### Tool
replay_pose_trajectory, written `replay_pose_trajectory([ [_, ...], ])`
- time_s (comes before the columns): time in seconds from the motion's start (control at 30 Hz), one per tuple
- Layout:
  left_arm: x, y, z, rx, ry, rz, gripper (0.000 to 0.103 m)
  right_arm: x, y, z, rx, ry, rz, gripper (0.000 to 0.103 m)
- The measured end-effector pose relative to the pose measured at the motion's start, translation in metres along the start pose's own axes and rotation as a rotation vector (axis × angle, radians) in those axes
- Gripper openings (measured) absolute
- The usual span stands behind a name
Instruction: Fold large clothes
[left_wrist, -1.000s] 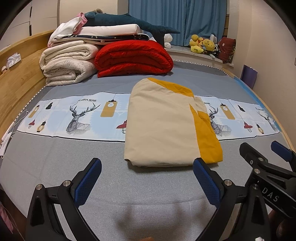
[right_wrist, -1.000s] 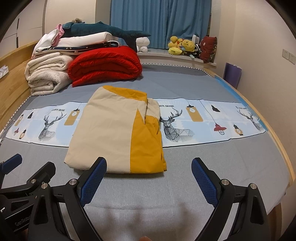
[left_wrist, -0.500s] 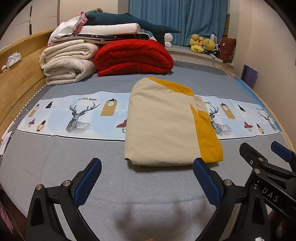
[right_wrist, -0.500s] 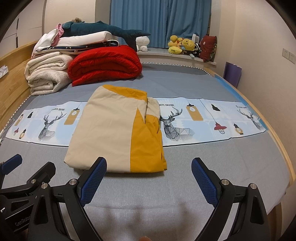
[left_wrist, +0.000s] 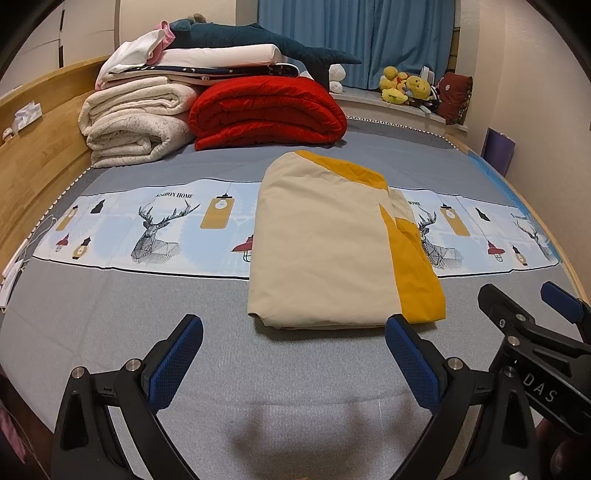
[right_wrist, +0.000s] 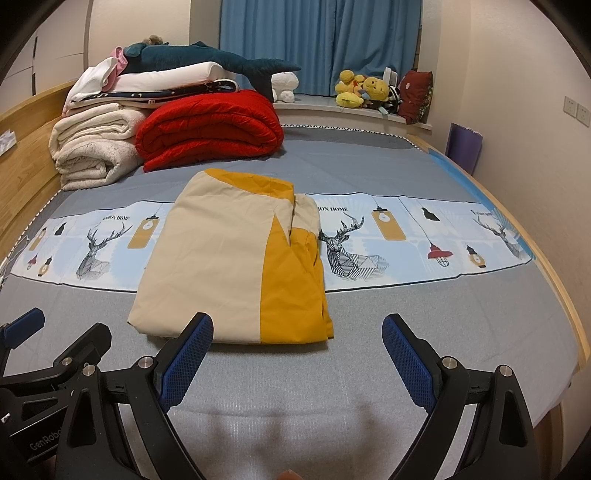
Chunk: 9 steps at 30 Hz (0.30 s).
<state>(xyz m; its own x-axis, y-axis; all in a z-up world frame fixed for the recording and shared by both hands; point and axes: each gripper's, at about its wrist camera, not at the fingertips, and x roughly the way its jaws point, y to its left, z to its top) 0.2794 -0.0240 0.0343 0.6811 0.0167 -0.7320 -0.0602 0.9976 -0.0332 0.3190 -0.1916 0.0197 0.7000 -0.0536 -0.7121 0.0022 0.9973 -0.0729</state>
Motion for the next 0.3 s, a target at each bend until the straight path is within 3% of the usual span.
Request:
replay_pose_trajectory([
  [0.3, 0.0011, 0.0006, -0.0019, -0.002, 0.003, 0.000, 0.098, 0.0013, 0.0000, -0.0005, 0.000, 0.001, -0.002, 0.093],
])
